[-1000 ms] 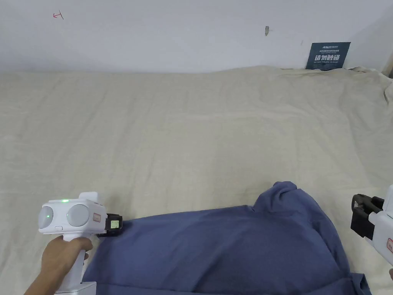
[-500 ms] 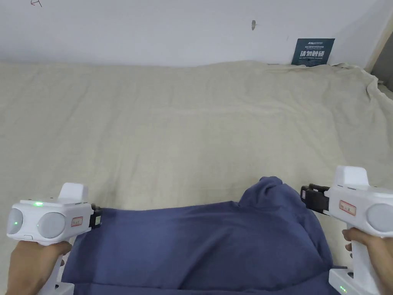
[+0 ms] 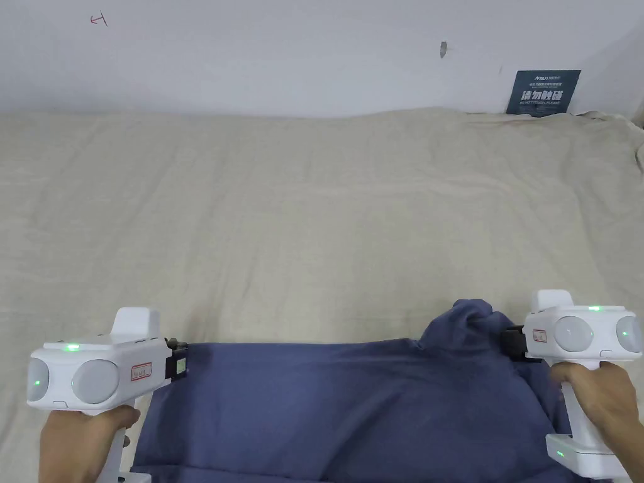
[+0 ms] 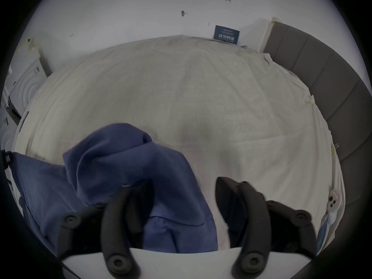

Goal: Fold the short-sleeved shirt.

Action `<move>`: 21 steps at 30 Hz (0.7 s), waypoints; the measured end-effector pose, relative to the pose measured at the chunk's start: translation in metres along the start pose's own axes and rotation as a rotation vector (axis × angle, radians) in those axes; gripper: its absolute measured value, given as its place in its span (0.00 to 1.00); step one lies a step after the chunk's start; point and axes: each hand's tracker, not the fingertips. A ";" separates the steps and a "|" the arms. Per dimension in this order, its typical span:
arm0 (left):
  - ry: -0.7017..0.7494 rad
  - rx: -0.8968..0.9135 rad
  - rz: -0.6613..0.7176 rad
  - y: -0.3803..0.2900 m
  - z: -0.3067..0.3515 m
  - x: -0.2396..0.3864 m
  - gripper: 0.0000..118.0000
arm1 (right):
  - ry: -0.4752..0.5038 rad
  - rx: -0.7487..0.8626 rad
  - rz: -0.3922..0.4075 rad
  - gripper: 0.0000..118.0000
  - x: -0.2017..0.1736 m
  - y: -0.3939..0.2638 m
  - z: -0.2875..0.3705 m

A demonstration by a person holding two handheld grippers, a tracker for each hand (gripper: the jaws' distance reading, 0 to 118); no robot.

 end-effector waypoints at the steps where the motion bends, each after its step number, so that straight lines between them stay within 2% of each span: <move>1: -0.004 0.000 0.010 0.000 -0.001 -0.001 0.00 | 0.010 -0.006 -0.002 0.32 0.000 -0.002 0.001; 2: -0.005 0.001 0.019 -0.001 -0.001 -0.002 0.00 | 0.009 -0.005 0.004 0.04 -0.001 -0.004 0.003; 3: -0.006 -0.001 0.026 -0.001 -0.001 -0.002 0.00 | 0.019 0.003 0.012 0.01 0.000 -0.008 0.008; 7: -0.004 0.008 0.049 -0.002 0.007 -0.004 0.00 | 0.033 0.089 0.005 0.01 0.011 -0.015 0.037; 15: 0.001 0.046 0.070 -0.008 0.046 -0.005 0.00 | 0.191 0.272 -0.070 0.00 0.041 -0.037 0.136; 21: 0.031 0.074 0.046 -0.022 0.085 -0.008 0.00 | 0.251 0.352 -0.077 0.00 0.056 -0.080 0.204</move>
